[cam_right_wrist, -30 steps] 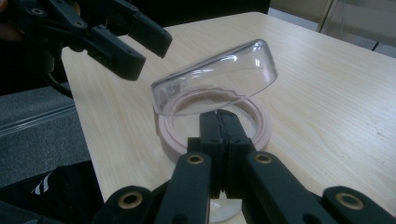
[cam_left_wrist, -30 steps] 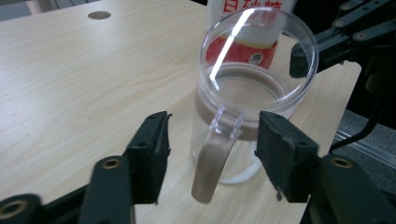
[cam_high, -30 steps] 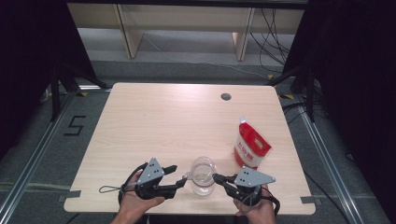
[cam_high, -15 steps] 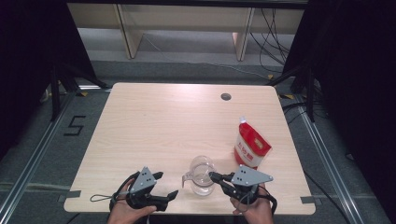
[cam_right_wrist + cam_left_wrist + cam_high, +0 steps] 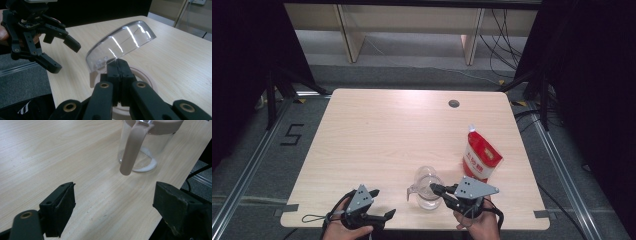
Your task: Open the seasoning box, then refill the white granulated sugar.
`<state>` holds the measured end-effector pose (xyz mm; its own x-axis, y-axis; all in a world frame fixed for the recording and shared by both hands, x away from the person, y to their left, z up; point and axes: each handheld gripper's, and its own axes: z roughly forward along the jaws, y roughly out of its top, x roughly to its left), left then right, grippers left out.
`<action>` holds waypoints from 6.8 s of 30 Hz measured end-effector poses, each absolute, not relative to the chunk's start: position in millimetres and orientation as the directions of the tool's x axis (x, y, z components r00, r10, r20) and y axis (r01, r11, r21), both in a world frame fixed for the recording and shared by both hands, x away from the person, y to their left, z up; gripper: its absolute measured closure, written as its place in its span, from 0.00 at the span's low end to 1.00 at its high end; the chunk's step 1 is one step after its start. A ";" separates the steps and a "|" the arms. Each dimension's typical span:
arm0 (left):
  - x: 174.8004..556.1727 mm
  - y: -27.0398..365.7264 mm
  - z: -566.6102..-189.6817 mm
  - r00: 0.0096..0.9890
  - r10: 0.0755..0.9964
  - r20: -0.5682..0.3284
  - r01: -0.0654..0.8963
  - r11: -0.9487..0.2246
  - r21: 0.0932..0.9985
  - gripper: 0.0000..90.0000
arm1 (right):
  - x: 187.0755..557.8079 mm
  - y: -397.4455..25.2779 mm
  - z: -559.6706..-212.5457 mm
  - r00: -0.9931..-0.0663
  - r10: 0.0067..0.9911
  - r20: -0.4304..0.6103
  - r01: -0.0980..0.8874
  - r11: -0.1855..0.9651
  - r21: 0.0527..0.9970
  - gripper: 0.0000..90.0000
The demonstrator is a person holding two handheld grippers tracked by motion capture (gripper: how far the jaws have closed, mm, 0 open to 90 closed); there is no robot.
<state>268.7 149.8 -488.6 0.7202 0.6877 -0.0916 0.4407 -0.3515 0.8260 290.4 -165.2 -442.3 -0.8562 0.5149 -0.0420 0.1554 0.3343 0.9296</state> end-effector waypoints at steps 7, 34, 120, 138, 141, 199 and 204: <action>267.6 149.6 -491.4 0.725 0.683 -0.088 0.434 -0.354 0.828 0.19 | 288.6 -160.2 -441.0 -0.862 0.506 -0.044 0.146 0.329 0.933 0.99; 268.2 149.5 -495.7 0.728 0.681 -0.077 0.426 -0.362 0.829 0.17 | 285.6 -139.5 -441.0 -0.893 0.446 -0.060 0.118 0.360 0.926 0.98; 269.2 148.5 -495.8 0.735 0.674 -0.074 0.426 -0.374 0.824 0.17 | 304.6 -286.5 -479.9 -0.591 0.806 0.033 0.315 0.193 0.929 0.17; 268.6 149.7 -494.3 0.735 0.676 -0.053 0.422 -0.395 0.816 0.17 | 329.3 -275.3 -485.9 -0.530 0.848 -0.016 0.309 0.211 0.927 0.17; 268.0 148.6 -494.8 0.733 0.676 -0.071 0.425 -0.375 0.824 0.17 | 332.9 -273.9 -487.8 -0.522 0.853 -0.021 0.291 0.202 0.935 0.17; 267.3 147.5 -495.2 0.741 0.668 -0.067 0.420 -0.383 0.823 0.17 | 359.2 -268.4 -503.0 -0.502 0.865 -0.004 0.191 0.115 0.975 0.37; 266.9 147.3 -495.0 0.739 0.670 -0.068 0.420 -0.380 0.824 0.17 | 360.0 -267.9 -504.7 -0.513 0.859 0.004 0.186 0.106 0.977 0.39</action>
